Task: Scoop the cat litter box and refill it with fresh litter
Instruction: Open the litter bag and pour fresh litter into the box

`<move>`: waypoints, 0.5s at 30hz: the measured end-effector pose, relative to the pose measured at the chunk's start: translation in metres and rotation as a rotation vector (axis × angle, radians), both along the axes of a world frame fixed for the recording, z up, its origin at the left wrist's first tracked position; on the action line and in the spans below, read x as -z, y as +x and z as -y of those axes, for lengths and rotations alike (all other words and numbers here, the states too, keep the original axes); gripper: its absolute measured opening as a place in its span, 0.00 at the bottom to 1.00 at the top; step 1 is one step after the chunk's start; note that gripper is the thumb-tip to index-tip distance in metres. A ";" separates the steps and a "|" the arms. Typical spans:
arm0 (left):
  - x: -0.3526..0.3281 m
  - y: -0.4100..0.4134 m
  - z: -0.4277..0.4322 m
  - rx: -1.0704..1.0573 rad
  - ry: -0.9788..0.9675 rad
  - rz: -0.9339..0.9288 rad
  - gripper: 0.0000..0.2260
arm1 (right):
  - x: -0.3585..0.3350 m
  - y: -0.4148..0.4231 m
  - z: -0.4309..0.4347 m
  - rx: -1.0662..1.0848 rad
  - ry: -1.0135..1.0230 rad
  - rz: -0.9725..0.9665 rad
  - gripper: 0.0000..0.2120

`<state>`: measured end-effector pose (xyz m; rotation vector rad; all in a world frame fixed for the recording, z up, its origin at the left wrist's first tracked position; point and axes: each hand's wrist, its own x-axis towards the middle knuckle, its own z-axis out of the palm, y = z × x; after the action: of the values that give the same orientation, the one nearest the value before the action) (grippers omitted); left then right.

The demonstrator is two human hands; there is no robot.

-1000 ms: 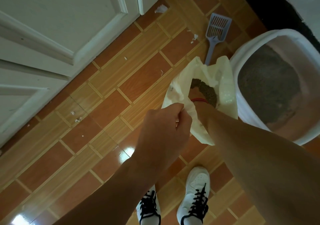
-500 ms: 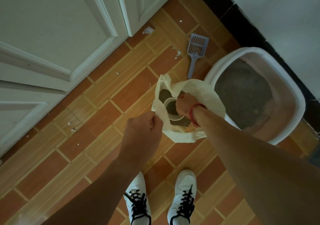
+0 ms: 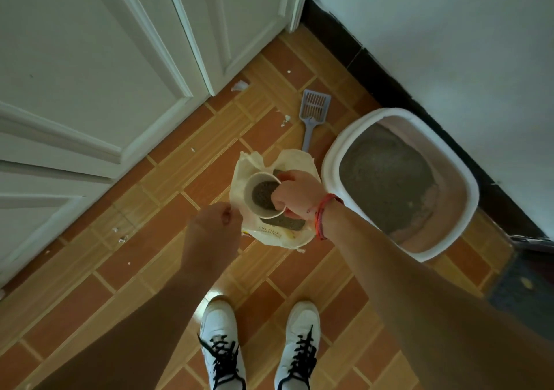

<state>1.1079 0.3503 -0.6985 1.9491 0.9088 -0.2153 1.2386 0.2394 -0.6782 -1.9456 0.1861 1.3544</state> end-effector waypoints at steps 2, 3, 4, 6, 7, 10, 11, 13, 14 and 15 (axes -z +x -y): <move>-0.003 0.002 0.002 0.001 0.006 -0.027 0.13 | -0.016 0.002 0.004 0.018 0.069 -0.005 0.17; -0.005 0.003 0.004 0.001 0.016 -0.041 0.13 | -0.024 0.004 0.007 0.050 0.105 -0.006 0.17; -0.007 0.004 0.006 0.004 0.034 -0.061 0.13 | -0.032 0.006 0.012 0.088 0.137 -0.012 0.16; -0.010 0.006 0.010 0.006 0.070 -0.106 0.13 | -0.044 0.012 0.023 0.164 0.206 -0.024 0.17; -0.011 0.007 0.012 0.004 0.082 -0.125 0.13 | -0.050 0.015 0.030 0.190 0.244 -0.027 0.18; -0.018 0.013 0.020 -0.002 0.109 -0.165 0.14 | -0.063 0.022 0.053 0.269 0.325 -0.033 0.19; -0.020 0.015 0.023 -0.004 0.116 -0.173 0.14 | -0.066 0.024 0.061 0.299 0.345 -0.033 0.18; -0.024 0.018 0.029 0.010 0.134 -0.189 0.14 | -0.068 0.030 0.077 0.377 0.380 -0.037 0.14; -0.024 0.019 0.031 0.015 0.132 -0.186 0.14 | -0.067 0.033 0.085 0.421 0.393 -0.040 0.13; -0.025 0.021 0.034 0.014 0.120 -0.181 0.14 | -0.064 0.036 0.094 0.456 0.400 -0.033 0.14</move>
<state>1.1284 0.3165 -0.6738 2.0723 1.0468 -0.3573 1.2743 0.1454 -0.6138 -1.4387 0.3252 1.0278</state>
